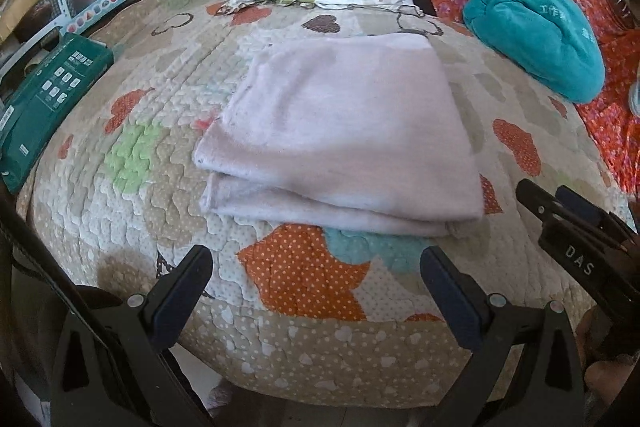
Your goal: Fold small clothes
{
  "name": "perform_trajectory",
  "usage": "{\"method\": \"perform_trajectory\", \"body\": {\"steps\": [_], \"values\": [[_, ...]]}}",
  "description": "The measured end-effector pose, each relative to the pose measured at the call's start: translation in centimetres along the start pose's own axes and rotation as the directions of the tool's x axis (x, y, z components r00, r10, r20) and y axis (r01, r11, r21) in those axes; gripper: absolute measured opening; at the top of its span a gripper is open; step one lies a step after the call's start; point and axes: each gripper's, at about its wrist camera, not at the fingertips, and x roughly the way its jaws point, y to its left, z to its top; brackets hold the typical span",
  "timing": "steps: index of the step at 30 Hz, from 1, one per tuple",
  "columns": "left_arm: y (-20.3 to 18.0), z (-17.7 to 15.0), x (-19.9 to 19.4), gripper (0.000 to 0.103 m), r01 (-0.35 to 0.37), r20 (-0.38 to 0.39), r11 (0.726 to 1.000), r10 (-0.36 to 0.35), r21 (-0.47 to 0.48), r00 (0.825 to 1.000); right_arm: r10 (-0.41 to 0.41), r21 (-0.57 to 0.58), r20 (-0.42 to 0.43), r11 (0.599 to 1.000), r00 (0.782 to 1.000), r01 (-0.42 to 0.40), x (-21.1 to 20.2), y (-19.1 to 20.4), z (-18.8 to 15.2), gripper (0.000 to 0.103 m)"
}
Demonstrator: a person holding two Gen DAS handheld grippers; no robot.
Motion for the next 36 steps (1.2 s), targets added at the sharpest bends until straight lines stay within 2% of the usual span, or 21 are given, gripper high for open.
{"method": "perform_trajectory", "body": {"steps": [13, 36], "values": [[-0.5, -0.1, 0.1, 0.103, -0.001, -0.007, 1.000, 0.001, 0.020, 1.000, 0.002, 0.003, 0.006, 1.000, 1.000, -0.002, -0.3, 0.0, 0.0, 0.069], [0.3, -0.5, 1.8, 0.103, 0.014, -0.062, 1.000, -0.015, -0.020, 0.998, 0.007, -0.041, -0.005, 0.999, 1.000, -0.007, 0.1, 1.2, -0.3, 0.071]]}}
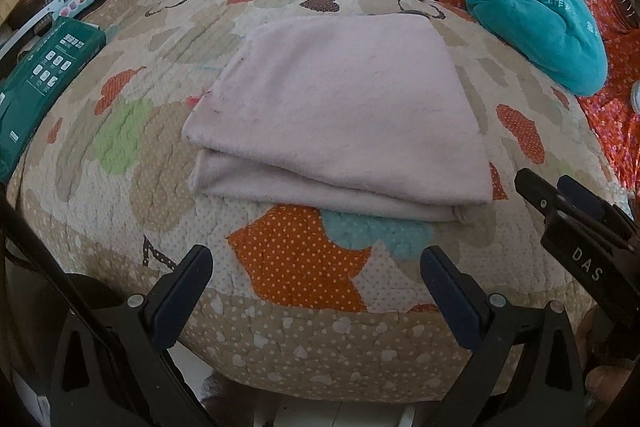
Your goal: Fold small clothes
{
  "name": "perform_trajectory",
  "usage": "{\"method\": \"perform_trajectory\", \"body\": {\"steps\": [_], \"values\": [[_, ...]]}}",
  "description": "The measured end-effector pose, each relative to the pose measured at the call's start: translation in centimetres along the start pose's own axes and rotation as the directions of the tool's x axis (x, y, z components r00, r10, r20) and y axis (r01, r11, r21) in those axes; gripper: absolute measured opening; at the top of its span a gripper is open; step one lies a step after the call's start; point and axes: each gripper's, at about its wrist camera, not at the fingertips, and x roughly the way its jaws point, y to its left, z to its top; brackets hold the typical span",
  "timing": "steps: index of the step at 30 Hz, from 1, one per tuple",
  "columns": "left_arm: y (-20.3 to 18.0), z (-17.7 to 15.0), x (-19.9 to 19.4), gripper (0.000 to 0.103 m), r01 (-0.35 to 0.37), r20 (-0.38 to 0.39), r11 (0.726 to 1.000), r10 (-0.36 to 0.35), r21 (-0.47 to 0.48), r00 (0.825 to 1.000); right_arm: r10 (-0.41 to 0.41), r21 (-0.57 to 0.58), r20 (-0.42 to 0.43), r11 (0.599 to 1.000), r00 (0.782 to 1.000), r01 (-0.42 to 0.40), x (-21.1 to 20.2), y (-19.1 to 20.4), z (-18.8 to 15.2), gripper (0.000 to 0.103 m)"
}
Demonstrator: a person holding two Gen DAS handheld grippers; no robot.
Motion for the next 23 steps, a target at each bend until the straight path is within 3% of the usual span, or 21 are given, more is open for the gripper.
{"method": "perform_trajectory", "body": {"steps": [18, 23], "values": [[1.2, 0.2, -2.0, 0.103, 0.046, 0.039, 0.999, -0.044, -0.029, 0.998, -0.004, -0.085, 0.063, 0.996, 0.998, 0.010, -2.9, 3.0, 0.3, 0.072], [1.6, 1.1, -2.0, 0.103, 0.071, 0.041, 0.997, -0.070, -0.031, 0.997, 0.002, -0.098, 0.076, 0.995, 0.997, 0.005, -4.2, 3.6, 1.2, 0.077]]}}
